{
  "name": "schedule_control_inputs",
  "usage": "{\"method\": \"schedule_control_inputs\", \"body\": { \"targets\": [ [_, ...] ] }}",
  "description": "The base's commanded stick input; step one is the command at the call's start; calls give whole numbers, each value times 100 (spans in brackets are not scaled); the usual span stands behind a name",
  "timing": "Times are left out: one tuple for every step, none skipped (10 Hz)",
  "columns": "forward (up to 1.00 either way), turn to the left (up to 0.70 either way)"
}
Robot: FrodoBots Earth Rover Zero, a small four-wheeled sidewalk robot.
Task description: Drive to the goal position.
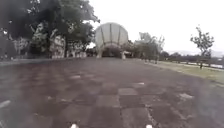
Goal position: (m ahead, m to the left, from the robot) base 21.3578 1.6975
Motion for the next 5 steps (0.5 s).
{"method": "schedule_control_inputs", "body": {
  "targets": [
    [98, 0],
    [98, 0],
    [98, 0],
    [98, 0],
    [98, 0]
  ]
}}
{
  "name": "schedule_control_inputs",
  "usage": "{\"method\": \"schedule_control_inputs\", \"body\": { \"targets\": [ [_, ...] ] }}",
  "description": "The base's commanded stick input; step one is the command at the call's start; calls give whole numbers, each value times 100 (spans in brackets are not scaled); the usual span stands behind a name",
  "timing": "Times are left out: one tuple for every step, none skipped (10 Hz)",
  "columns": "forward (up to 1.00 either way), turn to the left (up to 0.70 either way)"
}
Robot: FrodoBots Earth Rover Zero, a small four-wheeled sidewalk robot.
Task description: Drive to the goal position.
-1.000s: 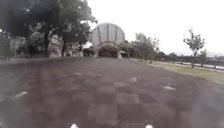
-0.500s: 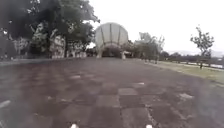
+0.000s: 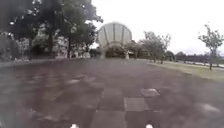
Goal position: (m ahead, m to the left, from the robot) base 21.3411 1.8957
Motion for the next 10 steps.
{"method": "schedule_control_inputs", "body": {
  "targets": [
    [98, 0],
    [98, 0],
    [98, -34],
    [98, -39],
    [98, -39],
    [98, -39],
    [98, -37],
    [98, -17],
    [98, 0],
    [98, 0]
  ]
}}
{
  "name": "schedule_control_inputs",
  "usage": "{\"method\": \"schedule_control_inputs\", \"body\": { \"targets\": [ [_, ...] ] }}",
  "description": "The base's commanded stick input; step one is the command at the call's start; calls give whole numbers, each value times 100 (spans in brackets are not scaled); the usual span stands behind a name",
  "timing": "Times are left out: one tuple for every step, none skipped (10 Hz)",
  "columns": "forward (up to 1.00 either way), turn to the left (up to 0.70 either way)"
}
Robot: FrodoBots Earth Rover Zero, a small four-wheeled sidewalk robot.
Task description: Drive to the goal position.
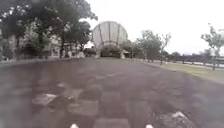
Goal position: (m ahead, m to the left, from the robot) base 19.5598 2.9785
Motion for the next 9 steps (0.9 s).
{"method": "schedule_control_inputs", "body": {
  "targets": [
    [98, 0],
    [98, 0],
    [98, 0],
    [98, 0],
    [98, 0],
    [98, 0],
    [98, 0],
    [98, 0],
    [98, 0]
  ]
}}
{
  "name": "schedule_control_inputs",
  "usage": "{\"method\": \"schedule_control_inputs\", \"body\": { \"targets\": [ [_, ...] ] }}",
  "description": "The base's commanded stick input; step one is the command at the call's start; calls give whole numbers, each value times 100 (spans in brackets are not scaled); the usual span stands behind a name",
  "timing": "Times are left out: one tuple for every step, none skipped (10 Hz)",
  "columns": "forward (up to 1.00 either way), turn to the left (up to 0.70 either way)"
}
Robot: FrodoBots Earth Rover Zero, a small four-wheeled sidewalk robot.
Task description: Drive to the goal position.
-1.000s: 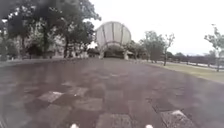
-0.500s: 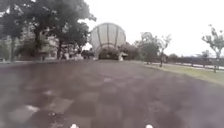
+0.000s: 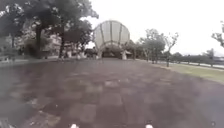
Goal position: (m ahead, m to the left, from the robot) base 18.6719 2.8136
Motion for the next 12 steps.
{"method": "schedule_control_inputs", "body": {
  "targets": [
    [98, 0],
    [98, 0],
    [98, 0],
    [98, 0],
    [98, 0],
    [98, 0],
    [98, -14],
    [98, -39],
    [98, -39],
    [98, -39],
    [98, -39],
    [98, -39]
  ]
}}
